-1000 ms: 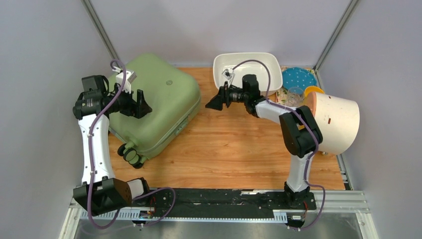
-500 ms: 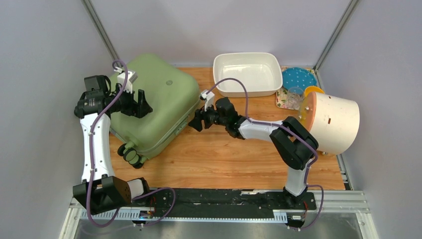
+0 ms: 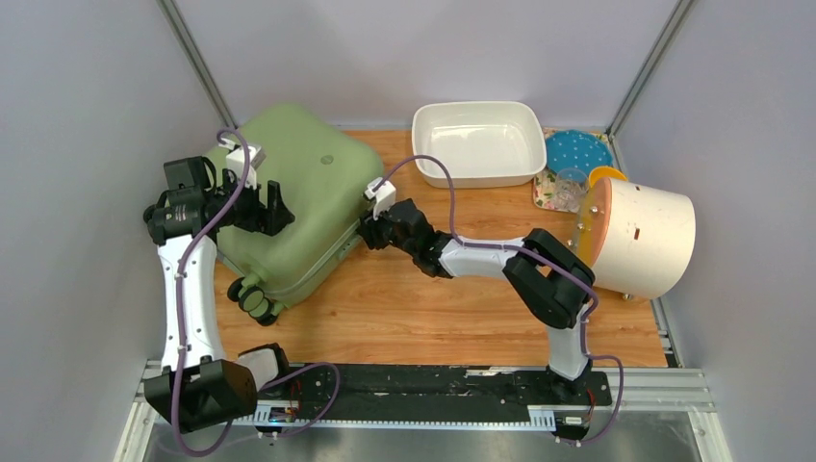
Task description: Open, take out, and arrange the luggage
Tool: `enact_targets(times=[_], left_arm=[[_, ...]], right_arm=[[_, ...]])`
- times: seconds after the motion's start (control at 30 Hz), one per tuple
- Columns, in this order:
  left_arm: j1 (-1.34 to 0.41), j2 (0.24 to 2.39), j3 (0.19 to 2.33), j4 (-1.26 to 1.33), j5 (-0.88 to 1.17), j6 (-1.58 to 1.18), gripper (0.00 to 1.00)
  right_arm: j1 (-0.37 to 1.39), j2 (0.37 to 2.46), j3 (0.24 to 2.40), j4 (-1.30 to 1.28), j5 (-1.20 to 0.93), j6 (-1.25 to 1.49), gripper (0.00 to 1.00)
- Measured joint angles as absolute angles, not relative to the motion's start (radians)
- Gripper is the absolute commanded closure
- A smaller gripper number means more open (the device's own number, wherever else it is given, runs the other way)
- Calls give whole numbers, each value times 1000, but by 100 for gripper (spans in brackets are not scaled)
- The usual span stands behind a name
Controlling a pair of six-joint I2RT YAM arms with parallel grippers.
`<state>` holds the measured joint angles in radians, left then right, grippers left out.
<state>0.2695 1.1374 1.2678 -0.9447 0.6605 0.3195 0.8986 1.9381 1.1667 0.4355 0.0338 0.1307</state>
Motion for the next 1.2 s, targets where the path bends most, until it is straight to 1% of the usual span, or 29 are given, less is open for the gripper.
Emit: enact_targets(times=[0.03,0.07,0.1,0.13,0.17,0.3,0.47,0.73,0.87,1.03,1.13,1.2], left_arm=[[270,1131,1262,-942,658,319,14],[270,1125,1258,-941,655,319,14],[270,1121,1256,-941,653,319,14],[270,1118,1254,-939,650,319,14],[270,1117,1253,-939,647,319,14],[269,1117,1248,-924,614,320,17],[269,1134,1248,-897,576,319,19],[269,1182,1248,-817,548,321,23],[269,1217,1268,-796,538,324,25],[269,1302,1344,-803,535,328,26],[269,1372,1419,-827,541,322,22],[269,1415,1462,-825,529,300,22]], right_arm=[[908,1942,1173,434,49,125,71],[913,1944,1176,435,68,117,80],[920,1945,1177,435,88,109,87],[925,1944,1177,435,103,98,92],[929,1944,1177,434,121,84,100],[914,1931,1150,441,118,45,100],[839,1900,1126,440,30,0,100],[699,1910,1148,430,-264,-46,100],[620,1967,1242,384,-424,-115,100],[528,2051,1371,314,-625,-172,100],[502,2083,1422,282,-717,-202,100],[495,2095,1438,276,-756,-217,100]])
